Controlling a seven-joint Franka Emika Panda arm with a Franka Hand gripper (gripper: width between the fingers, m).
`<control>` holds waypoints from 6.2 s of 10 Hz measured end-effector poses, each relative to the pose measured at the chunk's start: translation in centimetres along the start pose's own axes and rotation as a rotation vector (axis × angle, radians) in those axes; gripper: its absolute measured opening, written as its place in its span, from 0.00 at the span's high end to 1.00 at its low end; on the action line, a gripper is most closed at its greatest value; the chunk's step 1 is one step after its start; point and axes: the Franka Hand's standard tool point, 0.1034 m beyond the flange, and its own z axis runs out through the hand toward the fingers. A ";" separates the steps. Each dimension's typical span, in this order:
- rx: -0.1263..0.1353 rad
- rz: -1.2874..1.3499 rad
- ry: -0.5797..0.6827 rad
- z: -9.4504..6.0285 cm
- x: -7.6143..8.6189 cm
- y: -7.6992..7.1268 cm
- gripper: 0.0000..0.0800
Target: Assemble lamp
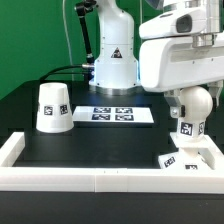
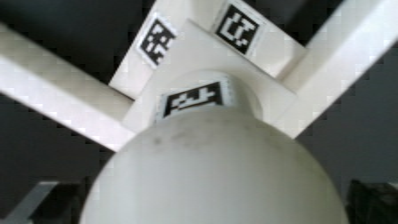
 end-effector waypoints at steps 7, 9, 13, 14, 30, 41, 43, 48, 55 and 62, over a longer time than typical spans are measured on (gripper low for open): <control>-0.014 -0.603 -0.053 -0.1 -0.1 0.9 0.13; -0.024 -0.815 -0.076 -0.1 -0.3 1.2 0.13; -0.038 -1.043 -0.120 0.1 -0.4 1.1 0.13; -0.037 -1.002 -0.120 0.3 -0.4 0.9 0.13; -0.071 -0.004 -0.079 0.4 -0.4 0.7 0.28; -0.053 0.856 -0.040 0.3 -0.6 0.9 0.28; -0.048 0.972 -0.037 0.3 -0.6 0.9 0.28; -0.022 1.327 -0.031 0.4 -0.5 0.8 0.28; 0.043 1.967 -0.082 0.3 -0.6 0.4 0.28; 0.061 2.037 -0.086 -0.2 -0.1 -0.4 0.13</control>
Offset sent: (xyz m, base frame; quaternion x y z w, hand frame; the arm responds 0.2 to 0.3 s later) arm 0.0000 0.0000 0.0000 0.0000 0.0000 -0.1938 0.9810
